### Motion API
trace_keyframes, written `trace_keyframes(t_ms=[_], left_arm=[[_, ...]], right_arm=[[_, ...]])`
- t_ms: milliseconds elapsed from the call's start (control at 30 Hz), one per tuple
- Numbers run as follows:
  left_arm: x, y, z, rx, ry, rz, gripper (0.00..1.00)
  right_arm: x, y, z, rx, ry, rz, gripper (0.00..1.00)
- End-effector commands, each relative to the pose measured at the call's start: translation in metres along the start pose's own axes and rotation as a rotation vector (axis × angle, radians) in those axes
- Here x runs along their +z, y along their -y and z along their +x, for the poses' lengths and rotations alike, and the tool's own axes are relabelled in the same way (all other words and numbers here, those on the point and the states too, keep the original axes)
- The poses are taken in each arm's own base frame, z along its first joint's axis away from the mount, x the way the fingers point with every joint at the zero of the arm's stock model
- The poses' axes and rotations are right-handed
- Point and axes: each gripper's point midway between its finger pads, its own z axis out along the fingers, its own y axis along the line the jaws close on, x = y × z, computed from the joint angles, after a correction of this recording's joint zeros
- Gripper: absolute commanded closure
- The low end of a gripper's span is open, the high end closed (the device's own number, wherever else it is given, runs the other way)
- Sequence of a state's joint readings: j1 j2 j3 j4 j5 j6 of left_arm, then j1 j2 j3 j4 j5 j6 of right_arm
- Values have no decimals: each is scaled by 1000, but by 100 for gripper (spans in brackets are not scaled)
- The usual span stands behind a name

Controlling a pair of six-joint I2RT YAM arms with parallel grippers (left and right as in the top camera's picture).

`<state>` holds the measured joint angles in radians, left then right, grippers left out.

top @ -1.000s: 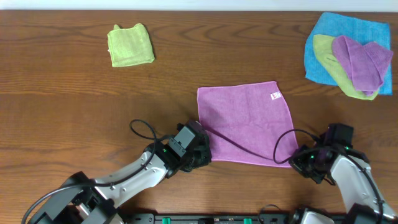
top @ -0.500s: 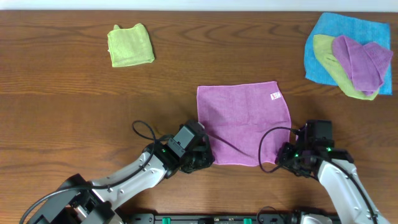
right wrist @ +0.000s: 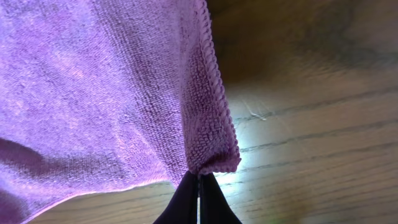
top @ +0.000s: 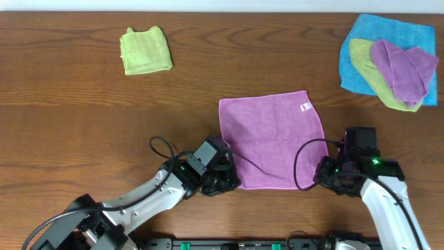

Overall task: Fold the cloth
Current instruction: 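Lift the bottom edge with both grippers and fold it up toward the top edge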

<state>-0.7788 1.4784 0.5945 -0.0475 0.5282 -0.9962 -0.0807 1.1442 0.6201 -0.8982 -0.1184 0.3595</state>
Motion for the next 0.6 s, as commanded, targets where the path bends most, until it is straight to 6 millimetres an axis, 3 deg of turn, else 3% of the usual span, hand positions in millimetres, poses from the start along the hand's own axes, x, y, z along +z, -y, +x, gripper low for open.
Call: trace_keyframes(t_ms=[0, 233, 433, 567], left_arm=[[-3, 2, 2, -15, -8, 19, 94], [-6, 37, -4, -9, -7, 166, 94], [-6, 32, -2, -66, -20, 146, 94], [-10, 28, -14, -107, 5, 151, 94]], right_arm=[[-4, 2, -5, 3, 23, 25, 98], [-5, 0, -11, -16, 46, 18, 99], [-13, -2, -29, -58, 116, 31, 99], [-17, -7, -39, -60, 153, 13, 99]])
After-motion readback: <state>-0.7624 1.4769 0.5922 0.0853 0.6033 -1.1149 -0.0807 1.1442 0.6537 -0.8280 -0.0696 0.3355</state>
